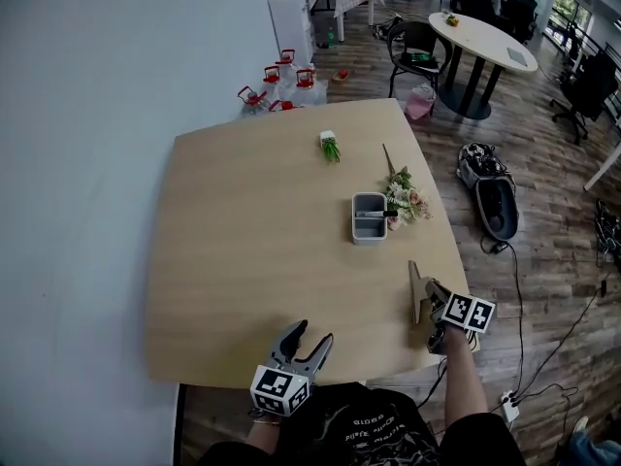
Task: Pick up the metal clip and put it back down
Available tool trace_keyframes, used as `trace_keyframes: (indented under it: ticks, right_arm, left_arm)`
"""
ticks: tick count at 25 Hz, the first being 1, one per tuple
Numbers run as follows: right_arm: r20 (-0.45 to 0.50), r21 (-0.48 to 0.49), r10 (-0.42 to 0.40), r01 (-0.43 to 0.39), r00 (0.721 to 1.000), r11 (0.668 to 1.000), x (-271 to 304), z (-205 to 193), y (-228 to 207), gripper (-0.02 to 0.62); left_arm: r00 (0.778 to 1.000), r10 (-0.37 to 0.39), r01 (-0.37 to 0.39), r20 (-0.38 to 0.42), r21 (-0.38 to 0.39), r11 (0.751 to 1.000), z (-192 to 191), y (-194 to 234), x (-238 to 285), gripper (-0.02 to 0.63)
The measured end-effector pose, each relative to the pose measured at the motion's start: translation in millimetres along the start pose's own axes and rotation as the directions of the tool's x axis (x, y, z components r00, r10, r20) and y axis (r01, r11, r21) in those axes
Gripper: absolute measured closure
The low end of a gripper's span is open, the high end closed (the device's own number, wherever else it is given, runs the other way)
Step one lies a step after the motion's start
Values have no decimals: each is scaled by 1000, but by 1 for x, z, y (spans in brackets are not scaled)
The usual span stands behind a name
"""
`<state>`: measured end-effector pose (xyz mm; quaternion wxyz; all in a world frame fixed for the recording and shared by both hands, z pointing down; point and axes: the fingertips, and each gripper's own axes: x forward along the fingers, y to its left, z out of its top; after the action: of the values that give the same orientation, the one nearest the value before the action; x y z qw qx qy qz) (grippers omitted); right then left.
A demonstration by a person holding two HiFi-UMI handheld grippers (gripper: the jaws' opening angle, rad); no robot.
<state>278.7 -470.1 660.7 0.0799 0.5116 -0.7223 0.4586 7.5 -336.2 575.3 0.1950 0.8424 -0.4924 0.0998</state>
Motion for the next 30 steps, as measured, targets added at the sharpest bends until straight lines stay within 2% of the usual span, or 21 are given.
trace_keyframes:
  ticks: [4,9,18,26,30]
  right_arm:
    - [9,-112,-3,4,1000,994,-9,5,15,575]
    - [67,-188,41,-28,997,982,-30,12,45,577]
    - [154,-357,139,-76,978,931,-91,22,112,577]
    - [215,-439,209,-97,954,893,-143,21,157,577]
    - [199,-466,236,-120,951,877,-156,5,169,577]
  left_arm:
    - [1000,24,-24,17,-6,1000,4,1,-8,359]
    - [998,50,-49,41,-22,999,7,3,-17,359]
    - [994,74,-71,85,-38,997,15,1,-30,359]
    - [992,56,-54,113,-19,998,25,-10,-35,359]
    - [991,52,-50,121,-15,999,25,-13,-34,359]
